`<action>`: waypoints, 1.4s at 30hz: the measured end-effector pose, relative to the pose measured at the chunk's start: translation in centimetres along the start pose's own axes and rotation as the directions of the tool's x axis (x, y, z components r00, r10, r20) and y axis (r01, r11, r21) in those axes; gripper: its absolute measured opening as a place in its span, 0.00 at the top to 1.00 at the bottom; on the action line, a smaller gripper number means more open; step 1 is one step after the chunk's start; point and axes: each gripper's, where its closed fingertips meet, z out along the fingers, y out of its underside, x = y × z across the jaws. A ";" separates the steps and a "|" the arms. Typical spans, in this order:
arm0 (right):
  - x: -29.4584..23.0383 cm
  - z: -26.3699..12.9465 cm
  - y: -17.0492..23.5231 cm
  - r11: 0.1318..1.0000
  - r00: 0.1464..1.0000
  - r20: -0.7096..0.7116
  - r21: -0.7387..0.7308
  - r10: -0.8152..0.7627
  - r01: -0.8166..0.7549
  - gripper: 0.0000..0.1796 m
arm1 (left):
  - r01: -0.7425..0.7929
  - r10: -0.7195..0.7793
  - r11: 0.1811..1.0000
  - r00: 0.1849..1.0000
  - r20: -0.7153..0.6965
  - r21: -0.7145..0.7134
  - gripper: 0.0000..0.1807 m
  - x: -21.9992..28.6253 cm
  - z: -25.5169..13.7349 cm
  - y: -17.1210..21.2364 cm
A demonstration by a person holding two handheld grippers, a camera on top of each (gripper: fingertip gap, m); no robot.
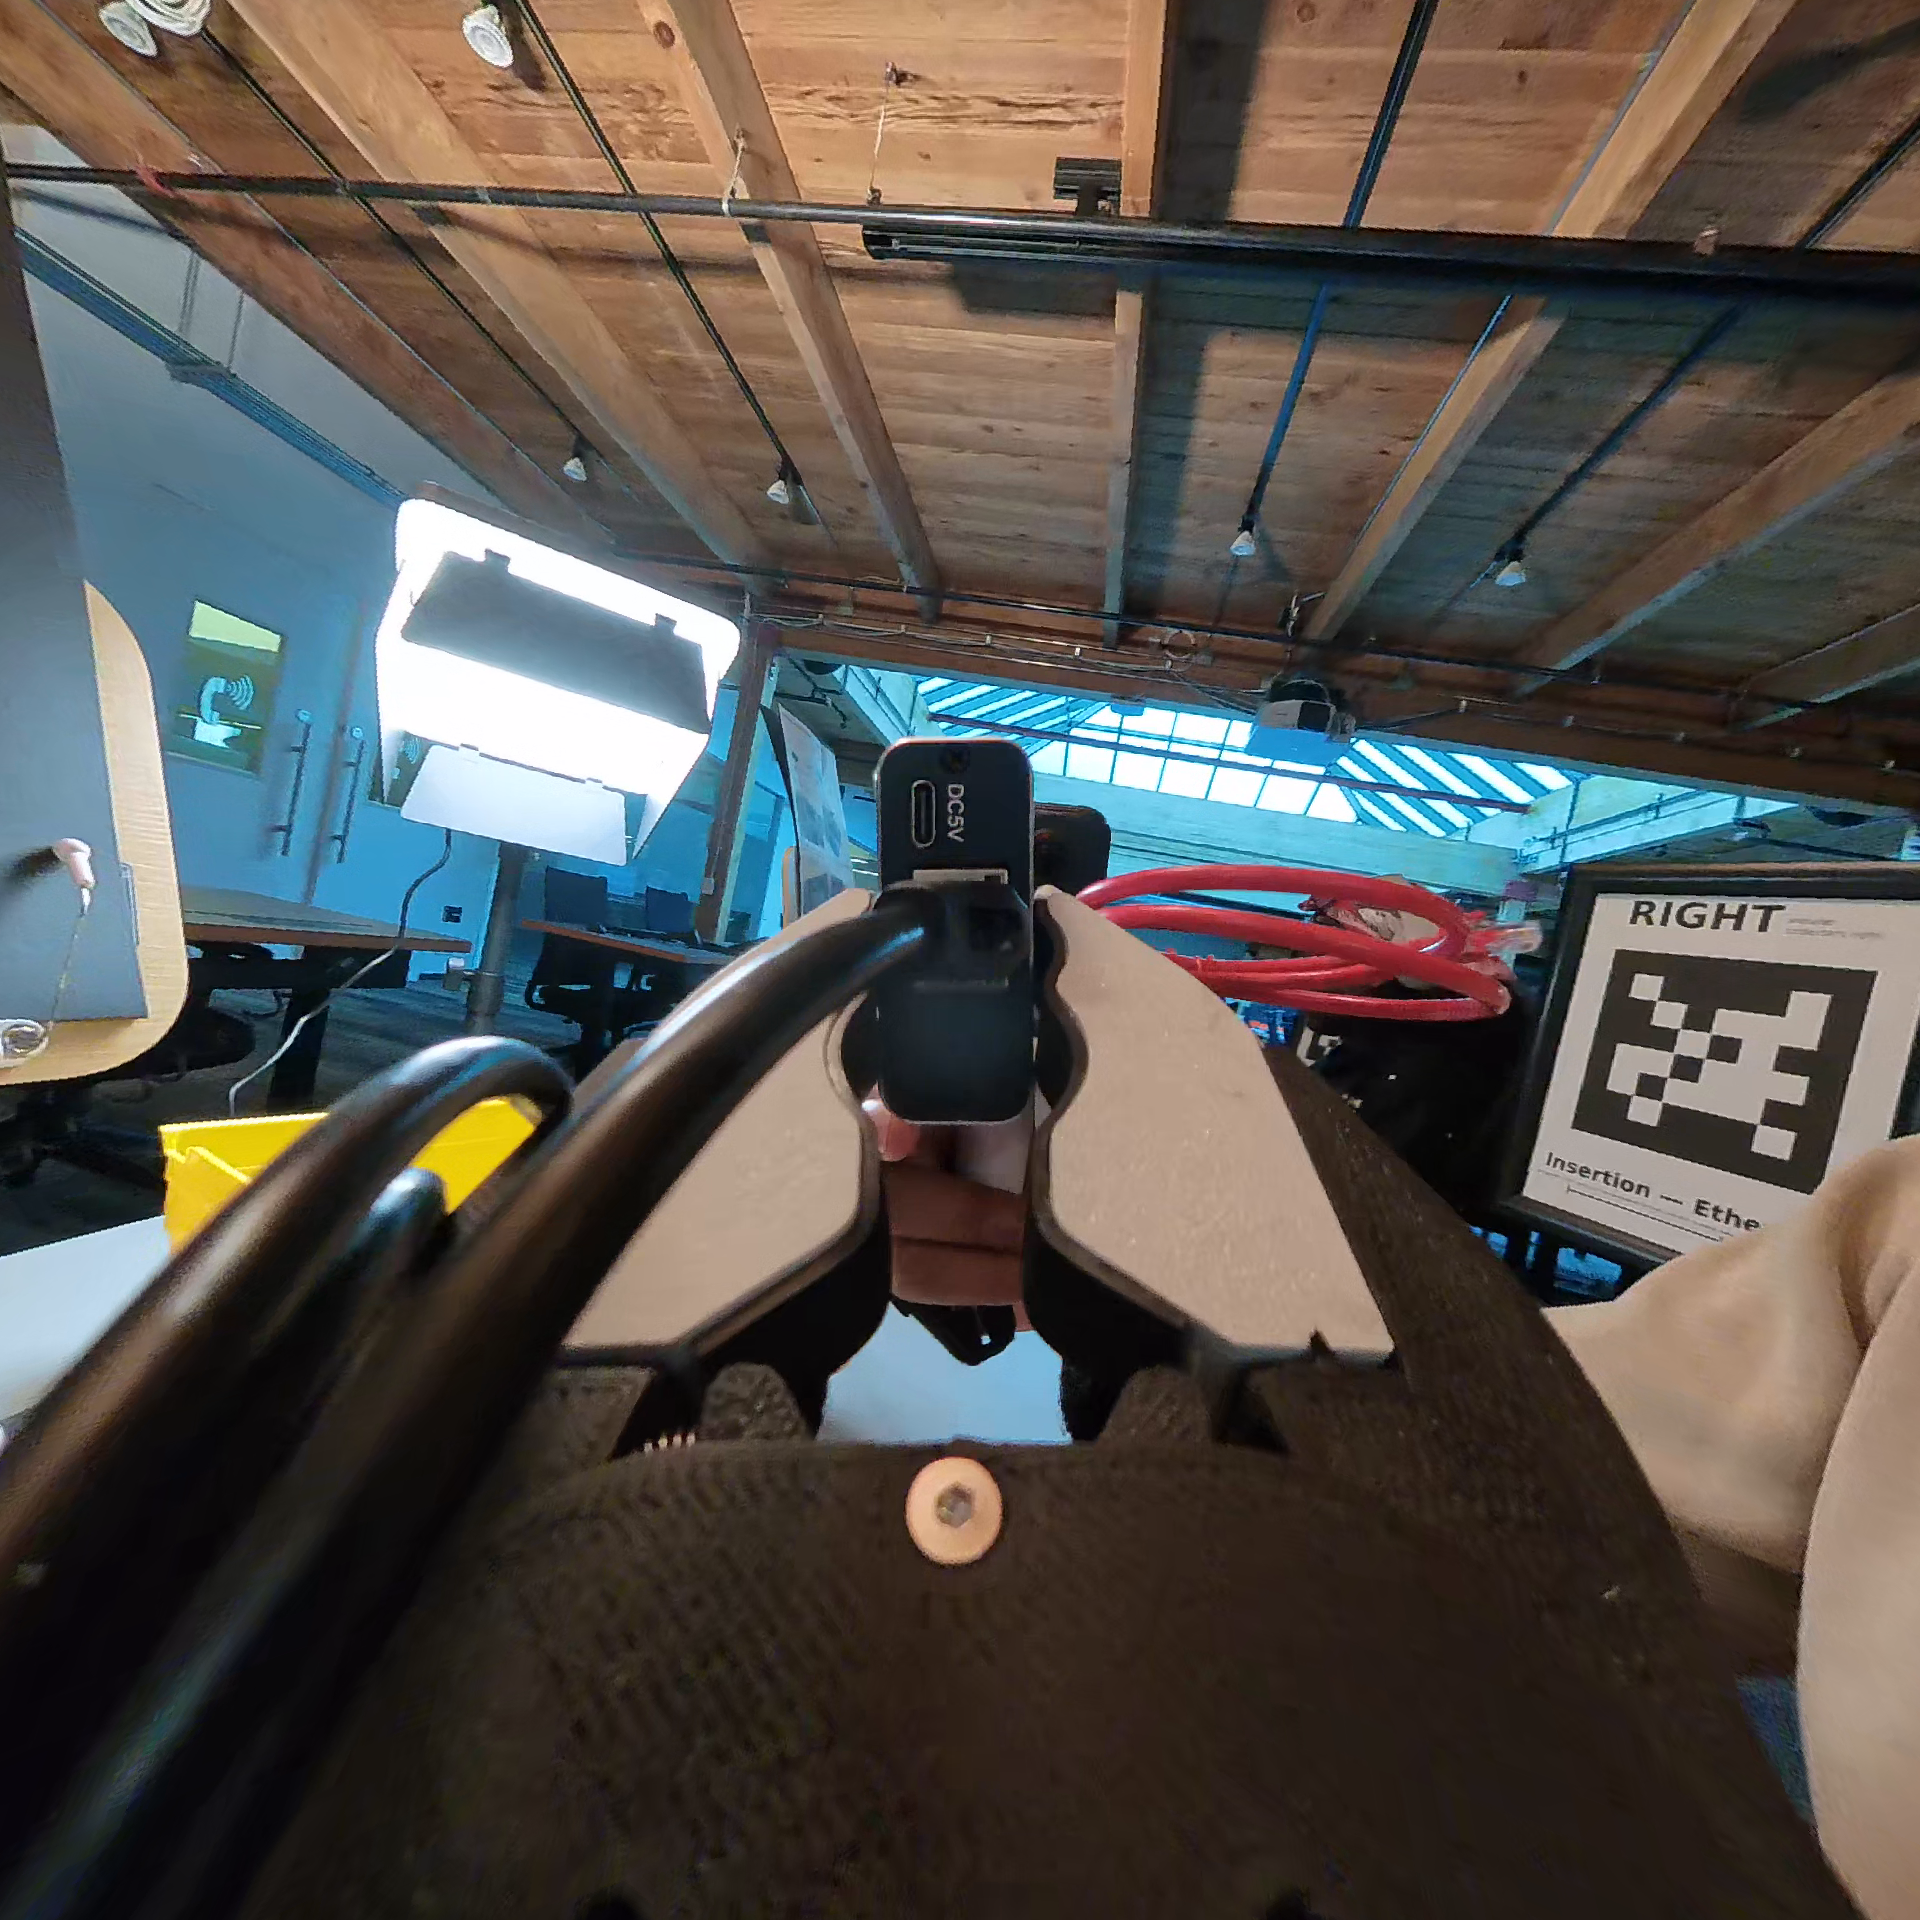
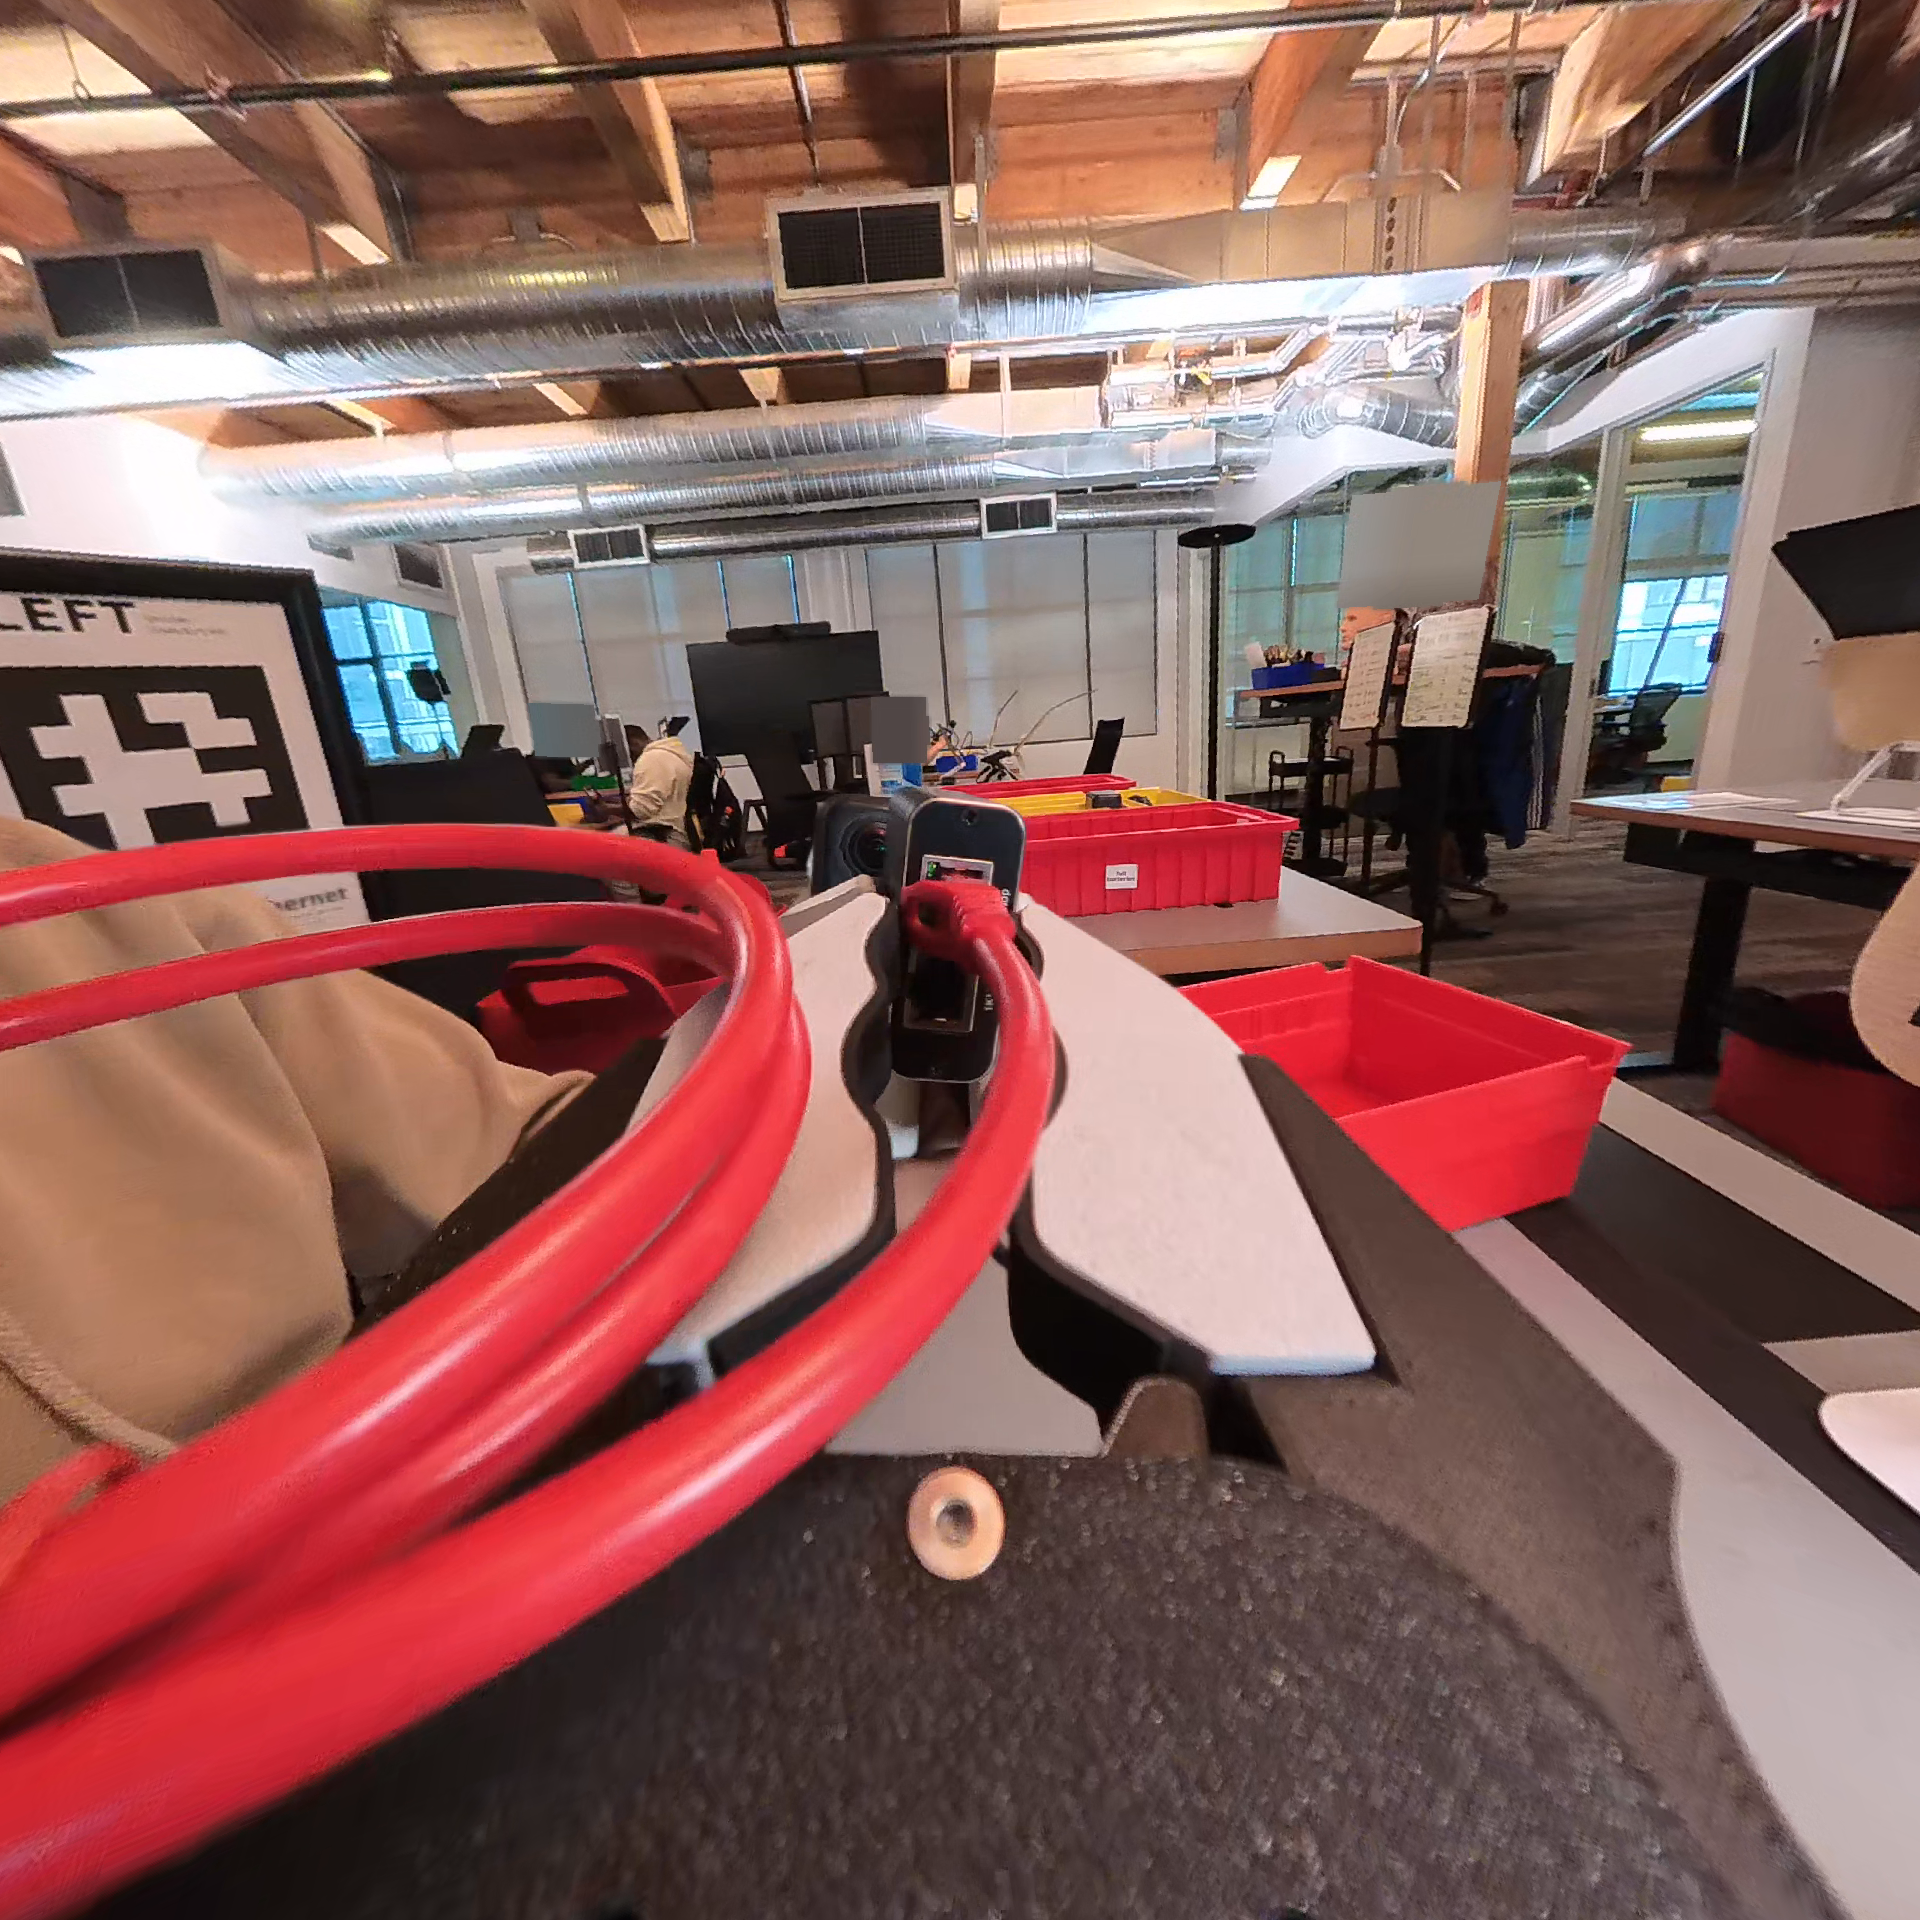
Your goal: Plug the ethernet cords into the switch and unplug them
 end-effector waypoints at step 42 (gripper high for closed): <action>0.0 0.2 -0.6 0.995 0.978 -0.187 0.032 -0.091 0.099 0.93 | -0.191 0.193 0.976 0.981 0.011 -0.109 0.85 0.5 -0.1 -0.7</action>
